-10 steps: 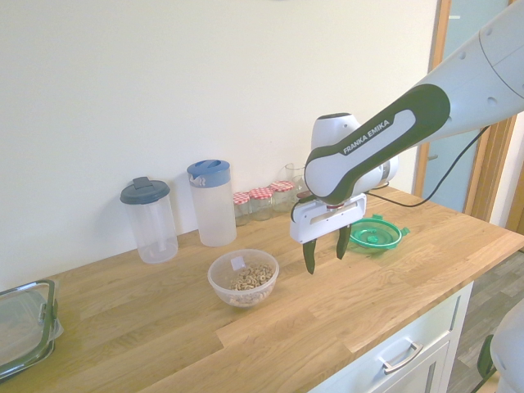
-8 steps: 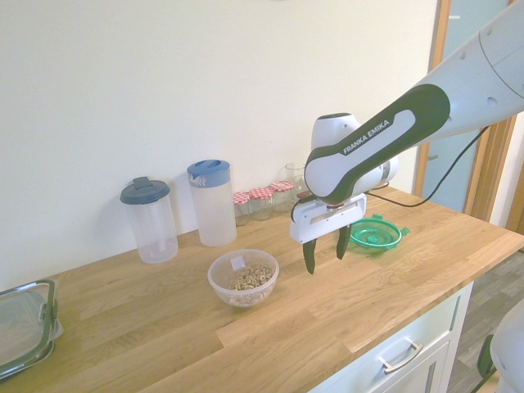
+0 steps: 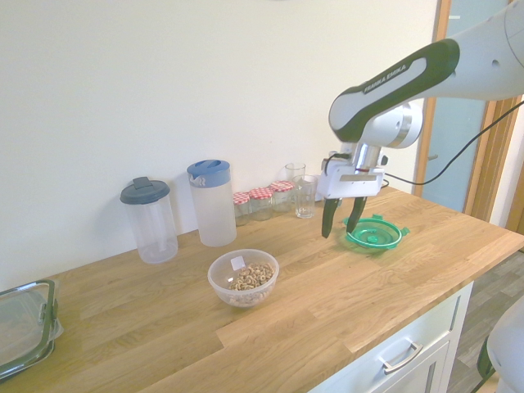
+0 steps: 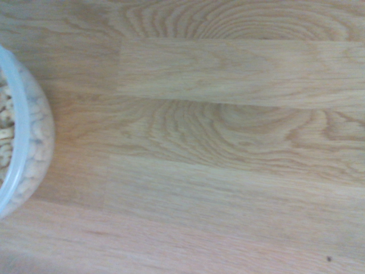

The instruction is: Cover the lid of food container

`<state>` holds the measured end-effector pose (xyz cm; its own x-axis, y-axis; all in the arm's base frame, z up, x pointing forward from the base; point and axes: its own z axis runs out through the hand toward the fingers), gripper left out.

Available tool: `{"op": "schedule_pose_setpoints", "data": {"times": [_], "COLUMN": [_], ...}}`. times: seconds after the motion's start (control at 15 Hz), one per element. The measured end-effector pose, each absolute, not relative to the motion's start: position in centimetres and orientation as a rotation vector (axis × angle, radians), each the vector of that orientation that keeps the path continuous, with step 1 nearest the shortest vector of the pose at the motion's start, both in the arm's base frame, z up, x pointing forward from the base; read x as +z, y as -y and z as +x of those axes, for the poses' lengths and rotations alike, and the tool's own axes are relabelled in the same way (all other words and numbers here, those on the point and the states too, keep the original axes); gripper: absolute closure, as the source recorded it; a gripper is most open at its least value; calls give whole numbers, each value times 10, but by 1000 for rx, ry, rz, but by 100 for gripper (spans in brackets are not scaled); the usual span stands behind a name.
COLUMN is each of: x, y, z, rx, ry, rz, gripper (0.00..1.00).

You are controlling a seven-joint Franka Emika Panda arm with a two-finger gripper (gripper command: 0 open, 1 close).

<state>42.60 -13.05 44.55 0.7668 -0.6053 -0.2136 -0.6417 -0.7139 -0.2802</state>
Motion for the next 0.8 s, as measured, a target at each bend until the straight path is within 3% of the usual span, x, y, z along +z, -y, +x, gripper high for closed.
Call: {"op": "schedule_pose_setpoints", "data": {"times": [0.27,0.8], "x": [457,408], "y": [237,357], "z": [425,458], "rx": [215,273], "ry": [-944,-1008], "rz": [-2534,-2445], "gripper": [0,0]}}
